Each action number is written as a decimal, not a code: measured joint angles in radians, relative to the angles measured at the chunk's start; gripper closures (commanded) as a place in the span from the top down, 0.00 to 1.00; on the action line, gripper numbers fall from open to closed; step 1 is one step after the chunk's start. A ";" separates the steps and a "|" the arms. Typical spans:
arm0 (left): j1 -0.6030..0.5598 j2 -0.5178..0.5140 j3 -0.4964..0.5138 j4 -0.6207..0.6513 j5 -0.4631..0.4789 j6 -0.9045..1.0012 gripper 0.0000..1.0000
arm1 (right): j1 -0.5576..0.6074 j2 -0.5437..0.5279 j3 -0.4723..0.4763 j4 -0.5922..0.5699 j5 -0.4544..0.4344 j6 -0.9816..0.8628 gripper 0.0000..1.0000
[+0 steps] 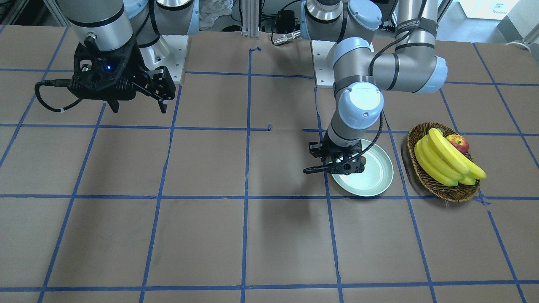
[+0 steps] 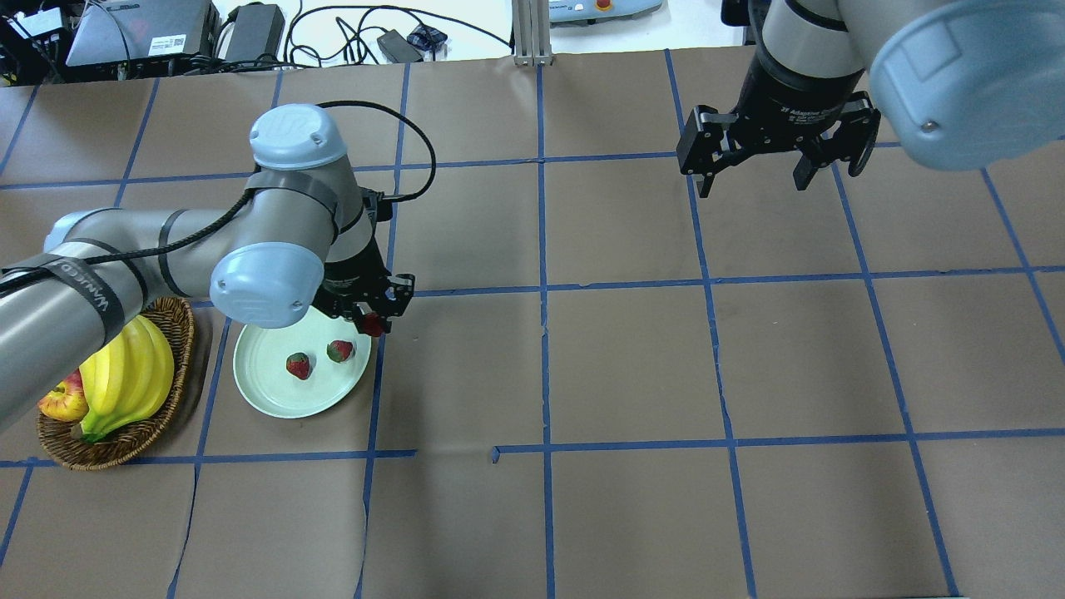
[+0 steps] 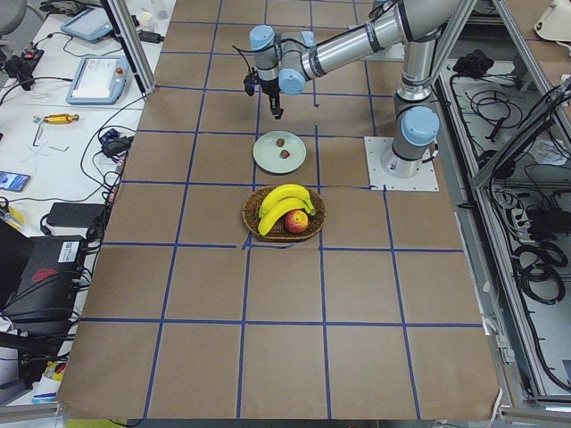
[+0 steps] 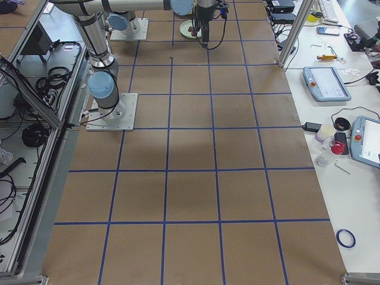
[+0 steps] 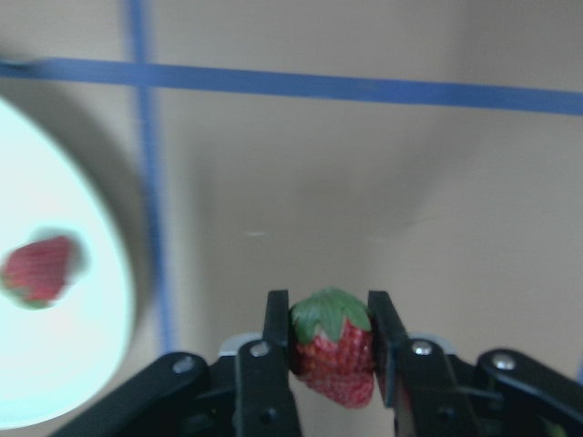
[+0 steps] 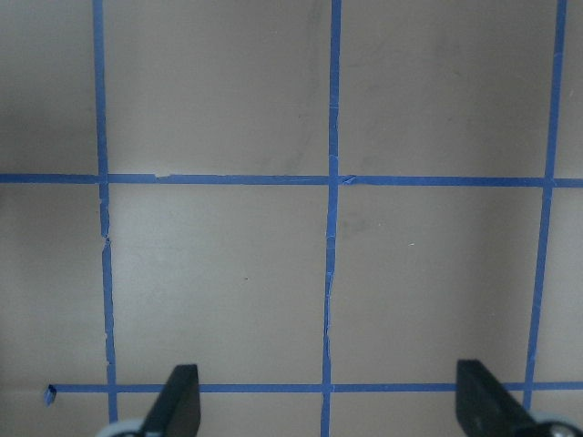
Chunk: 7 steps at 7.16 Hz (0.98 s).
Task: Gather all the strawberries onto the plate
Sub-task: 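Carry the strawberry over the plate and open the left gripper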
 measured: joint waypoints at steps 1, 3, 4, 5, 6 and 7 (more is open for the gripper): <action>0.075 0.015 -0.028 -0.010 0.025 0.099 0.08 | 0.000 0.000 0.000 -0.001 0.000 0.000 1.00; 0.183 0.008 -0.059 0.008 0.046 0.218 0.14 | 0.000 0.000 -0.001 -0.005 0.001 0.000 1.00; 0.201 -0.005 -0.064 0.032 0.046 0.232 0.31 | 0.000 0.000 -0.001 -0.006 0.001 0.000 1.00; 0.209 -0.020 -0.067 0.048 0.044 0.237 0.66 | 0.000 0.000 -0.001 -0.007 0.001 -0.001 1.00; 0.212 -0.032 -0.067 0.055 0.044 0.240 1.00 | 0.000 0.000 -0.001 -0.008 0.001 -0.001 1.00; 0.214 -0.040 -0.067 0.057 0.047 0.242 1.00 | 0.000 0.001 -0.001 -0.009 0.001 -0.001 1.00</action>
